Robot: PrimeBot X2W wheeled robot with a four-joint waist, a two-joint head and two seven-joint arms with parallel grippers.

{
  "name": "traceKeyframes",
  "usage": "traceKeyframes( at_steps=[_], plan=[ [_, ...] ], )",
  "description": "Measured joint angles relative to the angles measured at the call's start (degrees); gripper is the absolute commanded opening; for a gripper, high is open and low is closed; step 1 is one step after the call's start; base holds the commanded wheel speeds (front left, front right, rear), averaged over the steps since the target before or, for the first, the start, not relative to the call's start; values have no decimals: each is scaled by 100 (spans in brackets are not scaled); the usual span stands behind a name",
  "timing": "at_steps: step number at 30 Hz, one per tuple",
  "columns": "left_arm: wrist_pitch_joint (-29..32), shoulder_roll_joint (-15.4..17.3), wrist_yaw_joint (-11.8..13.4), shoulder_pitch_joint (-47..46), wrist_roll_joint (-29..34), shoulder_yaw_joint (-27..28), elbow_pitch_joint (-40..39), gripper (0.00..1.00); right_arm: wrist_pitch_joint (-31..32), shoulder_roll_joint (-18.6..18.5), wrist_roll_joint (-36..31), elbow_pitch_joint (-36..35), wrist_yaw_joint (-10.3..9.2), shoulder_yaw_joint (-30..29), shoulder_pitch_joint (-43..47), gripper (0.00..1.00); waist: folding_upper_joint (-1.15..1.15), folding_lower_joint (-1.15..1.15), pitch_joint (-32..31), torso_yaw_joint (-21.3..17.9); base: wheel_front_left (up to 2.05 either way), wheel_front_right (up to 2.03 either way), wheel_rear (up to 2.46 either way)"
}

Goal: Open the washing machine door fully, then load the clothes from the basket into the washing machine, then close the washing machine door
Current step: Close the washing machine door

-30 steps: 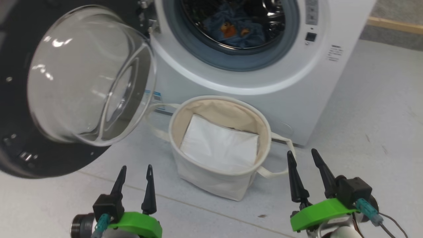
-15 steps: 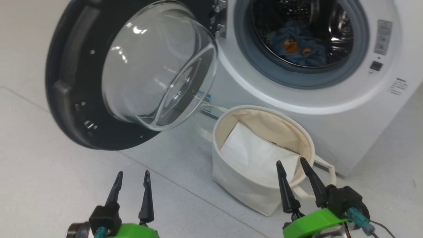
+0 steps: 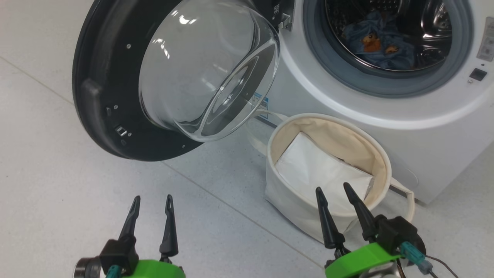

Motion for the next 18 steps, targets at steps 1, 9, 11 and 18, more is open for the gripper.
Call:
traceKeyframes(
  at_steps=[1, 9, 11, 18],
  plan=[
    [0, -1, 0, 0, 0, 1, -9, 100, 0, 0, 0, 0, 0, 1, -11, 100, 0, 0, 16, 6, 0, 0, 0],
    [0, -4, -8, -7, -16, 10, -64, 100, 0, 0, -15, 23, 1, -29, -109, 100, 0, 0, 45, 10, 0, 0, 0],
    [0, -4, -16, -9, -15, 7, -76, 0, 0, 0, -16, 26, 1, -31, -109, 100, 0, 0, 47, 8, 0, 0, 0],
    [0, -3, -505, -18, -107, -18, -536, 0, 0, 0, -49, 135, 1, -59, -108, 100, 0, 0, 32, -26, 0, 0, 0]
  ],
)
